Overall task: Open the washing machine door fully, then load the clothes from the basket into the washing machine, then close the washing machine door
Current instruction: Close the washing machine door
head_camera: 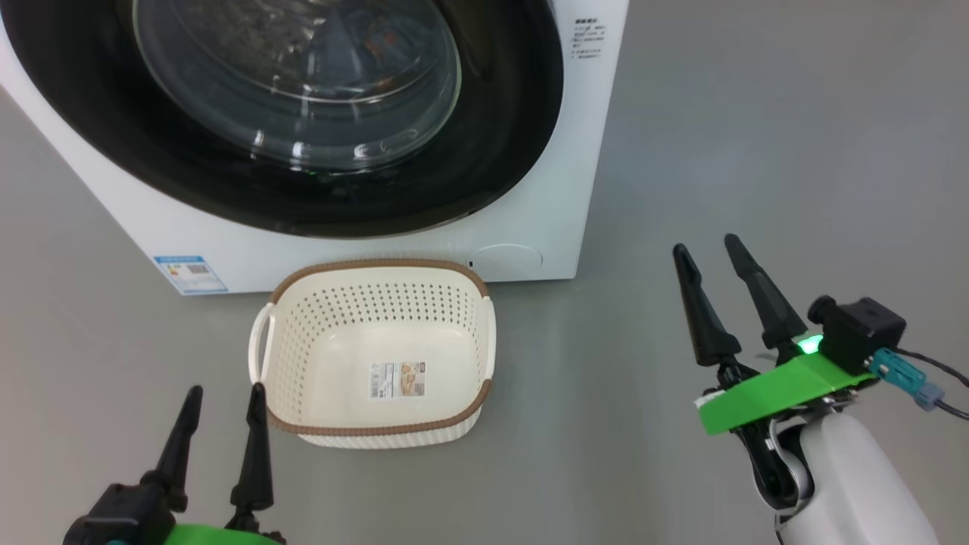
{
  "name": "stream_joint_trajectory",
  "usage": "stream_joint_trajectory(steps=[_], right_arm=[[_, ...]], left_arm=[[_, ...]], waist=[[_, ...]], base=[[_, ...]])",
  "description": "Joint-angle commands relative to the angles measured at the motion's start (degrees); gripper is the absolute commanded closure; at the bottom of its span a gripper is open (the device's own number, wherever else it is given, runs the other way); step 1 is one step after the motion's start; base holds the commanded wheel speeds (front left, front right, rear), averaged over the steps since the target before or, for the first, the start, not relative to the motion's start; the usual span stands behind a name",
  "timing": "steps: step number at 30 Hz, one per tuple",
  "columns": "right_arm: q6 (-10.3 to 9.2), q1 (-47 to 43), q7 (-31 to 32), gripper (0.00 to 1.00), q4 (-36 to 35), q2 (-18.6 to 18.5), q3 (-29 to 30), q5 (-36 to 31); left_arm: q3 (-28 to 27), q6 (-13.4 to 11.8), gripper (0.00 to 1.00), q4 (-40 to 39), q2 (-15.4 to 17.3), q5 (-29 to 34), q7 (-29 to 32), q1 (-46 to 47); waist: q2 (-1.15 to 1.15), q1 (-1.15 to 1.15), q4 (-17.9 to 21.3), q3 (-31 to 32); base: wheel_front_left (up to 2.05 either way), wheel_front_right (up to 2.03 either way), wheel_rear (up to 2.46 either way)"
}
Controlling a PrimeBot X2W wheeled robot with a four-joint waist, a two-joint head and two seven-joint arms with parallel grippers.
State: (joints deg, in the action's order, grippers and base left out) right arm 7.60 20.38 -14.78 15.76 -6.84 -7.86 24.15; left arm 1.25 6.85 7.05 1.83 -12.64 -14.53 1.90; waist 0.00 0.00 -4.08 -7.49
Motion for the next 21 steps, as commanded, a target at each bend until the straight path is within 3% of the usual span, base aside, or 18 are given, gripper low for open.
stream_joint_trajectory(steps=[1,21], right_arm=[[-0.11,-0.91,-0.22,0.0,-1.94,0.8,-0.23,-0.7],[-0.11,-13.29,-0.22,0.0,-7.52,2.01,7.17,-7.14]], left_arm=[[-2.21,0.39,0.0,-1.73,1.05,0.55,-0.47,0.01],[-3.41,-2.04,0.0,-3.11,1.05,2.48,-0.47,-4.62]], waist=[[0.0,0.0,1.06,1.28],[0.0,0.0,2.31,5.16]], base=[[0.0,0.0,0.0],[0.0,0.0,0.0]])
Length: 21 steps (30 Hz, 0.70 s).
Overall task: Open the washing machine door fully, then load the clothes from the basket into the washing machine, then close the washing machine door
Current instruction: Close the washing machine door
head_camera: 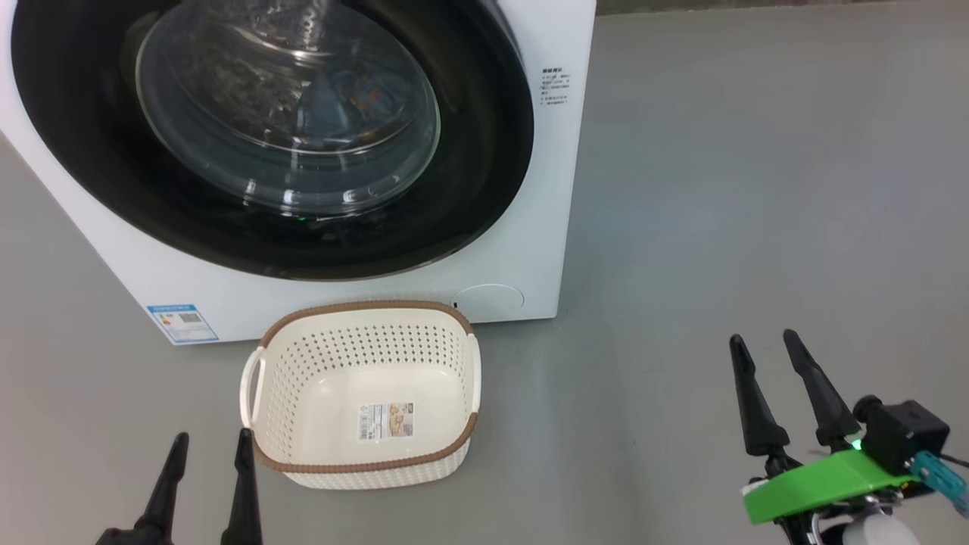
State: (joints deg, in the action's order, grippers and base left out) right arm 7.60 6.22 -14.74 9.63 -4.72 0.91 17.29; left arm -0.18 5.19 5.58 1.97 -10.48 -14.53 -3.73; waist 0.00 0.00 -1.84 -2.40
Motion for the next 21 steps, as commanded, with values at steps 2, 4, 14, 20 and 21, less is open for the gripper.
stream_joint_trajectory(steps=[2,4,14,20,21], right_arm=[[-0.11,-0.42,-0.26,0.0,-2.11,0.2,-0.78,-0.84],[-0.11,-1.53,-0.26,0.0,-2.88,0.37,-0.68,-1.74],[-0.11,-3.99,-0.26,0.0,-3.35,1.08,0.43,-3.3],[-0.11,-4.58,-0.26,0.0,-3.23,1.36,0.93,-3.61],[-0.11,-4.63,-0.26,0.0,-3.23,1.4,0.99,-3.61]], left_arm=[[-2.06,-0.77,0.0,-1.84,0.91,0.5,-0.47,0.44],[-2.05,-1.16,0.0,-2.05,0.91,0.51,-0.47,-0.15],[-1.91,-2.81,0.0,-2.83,0.91,1.04,-0.47,-2.88],[-1.88,-3.51,0.0,-2.83,0.91,1.08,-0.47,-3.77],[-1.89,-3.55,0.0,-2.83,0.91,1.08,-0.47,-3.81]], waist=[[0.0,0.0,0.17,0.55],[0.0,0.0,0.27,0.9],[0.0,0.0,0.29,2.6],[0.0,0.0,-0.23,2.91],[0.0,0.0,-0.31,2.92]], base=[[0.0,0.0,0.0],[0.0,0.0,0.0],[0.0,0.0,0.0],[0.0,0.0,0.0],[0.0,0.0,0.0]])
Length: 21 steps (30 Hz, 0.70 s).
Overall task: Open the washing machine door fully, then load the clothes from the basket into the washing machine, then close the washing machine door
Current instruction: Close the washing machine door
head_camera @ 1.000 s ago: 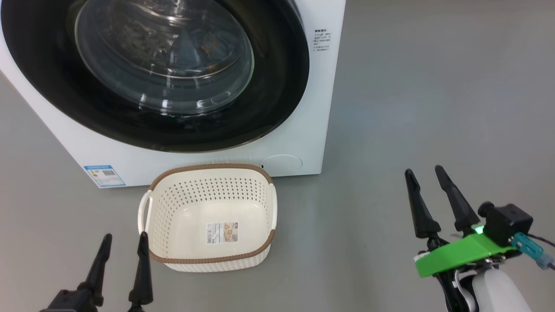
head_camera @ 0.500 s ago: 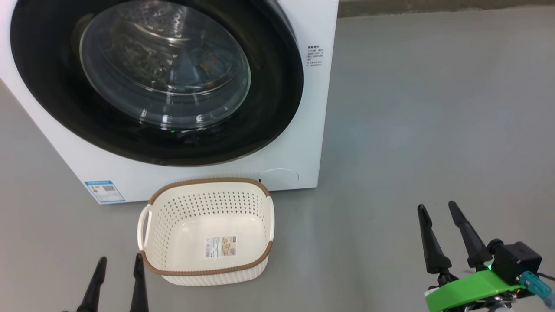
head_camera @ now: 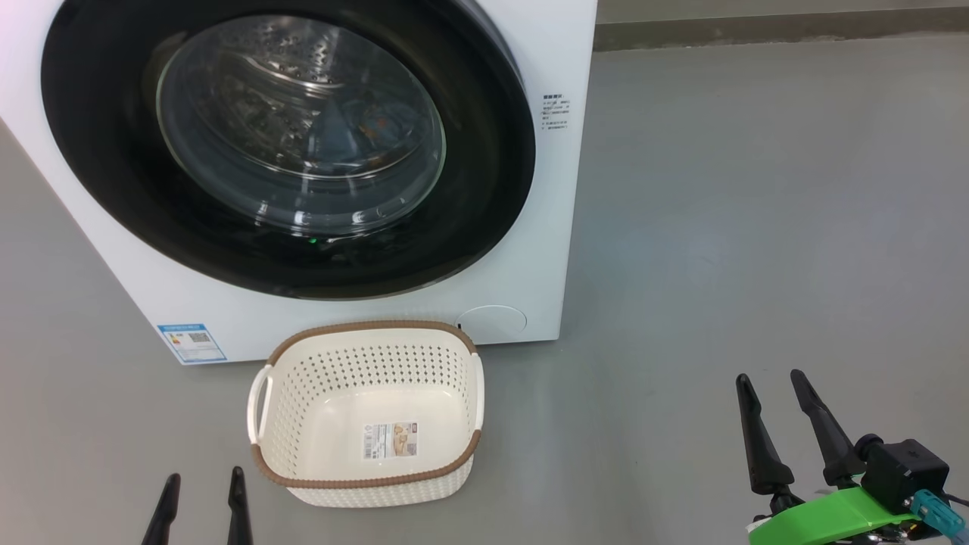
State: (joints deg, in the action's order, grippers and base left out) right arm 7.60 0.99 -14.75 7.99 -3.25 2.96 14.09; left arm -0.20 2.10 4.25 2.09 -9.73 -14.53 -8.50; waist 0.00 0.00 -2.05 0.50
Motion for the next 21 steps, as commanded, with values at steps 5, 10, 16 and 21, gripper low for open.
stream_joint_trajectory(steps=[5,10,16,21], right_arm=[[-0.11,0.65,-0.25,0.0,-1.42,0.08,-0.92,-0.09],[-0.11,0.59,-0.25,0.0,-1.14,0.19,-0.8,-0.28],[-0.11,0.5,-0.25,0.0,-0.47,0.27,-0.35,-0.98],[-0.11,0.58,-0.25,0.0,-0.06,0.3,-0.32,-1.86]], left_arm=[[-2.03,-0.68,0.0,-1.61,0.78,0.37,-0.47,1.01],[-2.2,-0.91,0.0,-1.8,0.78,0.26,-0.47,1.17],[-2.35,-0.87,0.0,-2.3,0.78,-0.78,-0.47,1.1],[-2.25,-0.92,0.0,-2.42,0.78,-1.11,-0.47,0.99]], waist=[[0.0,0.0,-0.33,-0.05],[0.0,0.0,-0.36,-0.05],[0.0,0.0,-0.49,0.05],[0.0,0.0,-0.65,0.15]], base=[[0.0,0.0,0.0],[0.0,0.0,0.0],[0.0,0.0,0.0],[0.0,0.0,0.0]])
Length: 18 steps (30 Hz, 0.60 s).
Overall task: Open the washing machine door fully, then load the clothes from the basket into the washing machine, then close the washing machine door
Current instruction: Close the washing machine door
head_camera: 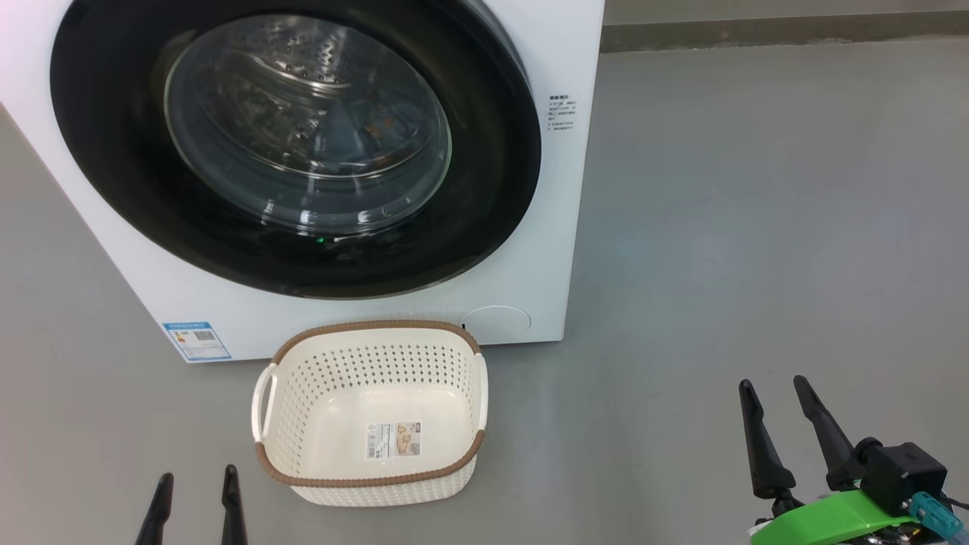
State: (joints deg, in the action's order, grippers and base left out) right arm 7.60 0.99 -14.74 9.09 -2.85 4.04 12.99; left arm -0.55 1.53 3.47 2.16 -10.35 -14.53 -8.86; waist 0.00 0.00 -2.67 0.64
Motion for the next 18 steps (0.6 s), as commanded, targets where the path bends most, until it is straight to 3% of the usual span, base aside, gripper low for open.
stream_joint_trajectory(steps=[1,18], right_arm=[[-0.11,0.58,-0.26,0.0,-1.06,-0.09,-1.37,-0.94],[-0.11,0.3,-0.26,0.0,1.42,-0.04,-0.57,-3.65]], left_arm=[[-1.87,-0.38,0.0,-1.62,0.72,-0.52,-0.47,1.34],[-1.82,-0.47,0.0,-0.87,0.72,-0.06,-0.47,1.34]], waist=[[0.0,0.0,-0.06,0.04],[0.0,0.0,-0.22,0.39]], base=[[0.0,0.0,0.0],[0.0,0.0,0.0]])
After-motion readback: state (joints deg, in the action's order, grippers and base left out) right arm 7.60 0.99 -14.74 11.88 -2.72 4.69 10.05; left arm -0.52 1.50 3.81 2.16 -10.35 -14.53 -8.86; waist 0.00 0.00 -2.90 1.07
